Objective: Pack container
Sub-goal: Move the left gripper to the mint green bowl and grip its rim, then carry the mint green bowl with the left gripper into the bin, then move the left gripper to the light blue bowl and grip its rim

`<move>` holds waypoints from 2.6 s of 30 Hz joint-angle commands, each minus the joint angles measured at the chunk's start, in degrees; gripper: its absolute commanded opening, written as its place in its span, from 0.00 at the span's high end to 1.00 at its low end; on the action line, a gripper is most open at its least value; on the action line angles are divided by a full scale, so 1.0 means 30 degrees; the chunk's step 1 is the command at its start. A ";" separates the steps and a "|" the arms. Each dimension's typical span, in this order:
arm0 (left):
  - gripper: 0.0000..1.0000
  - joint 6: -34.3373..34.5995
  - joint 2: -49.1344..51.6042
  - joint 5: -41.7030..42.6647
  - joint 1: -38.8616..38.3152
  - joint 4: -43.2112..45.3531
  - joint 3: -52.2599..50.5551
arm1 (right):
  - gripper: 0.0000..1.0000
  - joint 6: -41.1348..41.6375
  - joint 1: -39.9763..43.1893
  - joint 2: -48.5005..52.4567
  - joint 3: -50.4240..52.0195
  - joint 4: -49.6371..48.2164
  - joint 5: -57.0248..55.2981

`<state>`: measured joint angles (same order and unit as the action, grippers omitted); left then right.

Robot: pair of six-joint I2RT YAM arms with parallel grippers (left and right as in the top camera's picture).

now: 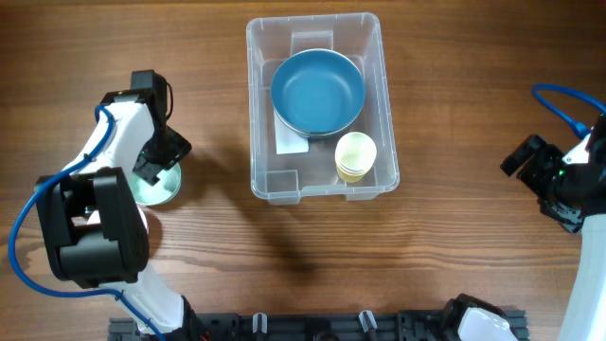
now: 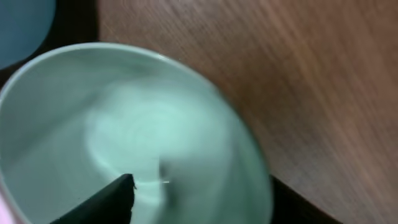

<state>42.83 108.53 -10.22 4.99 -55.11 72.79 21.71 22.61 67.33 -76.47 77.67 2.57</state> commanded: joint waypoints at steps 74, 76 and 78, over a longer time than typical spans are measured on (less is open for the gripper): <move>0.26 0.0867 -0.6470 -0.1603 -0.0772 -0.9100 0.9799 | 0.00 -0.0240 0.0073 0.0073 0.0029 -0.0007 0.0168; 0.26 0.0874 -0.6207 -0.1537 0.1559 -0.9005 0.9347 | 0.00 -0.0233 0.0073 0.0073 0.0029 -0.0007 0.0168; 0.24 0.0874 -0.5595 -0.1530 0.3555 -0.8204 0.8109 | 0.00 -0.0248 0.0073 0.0073 0.0029 -0.0007 0.0175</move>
<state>45.36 88.40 -14.31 8.10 -81.47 101.73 21.71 22.61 67.33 -76.47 77.56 2.57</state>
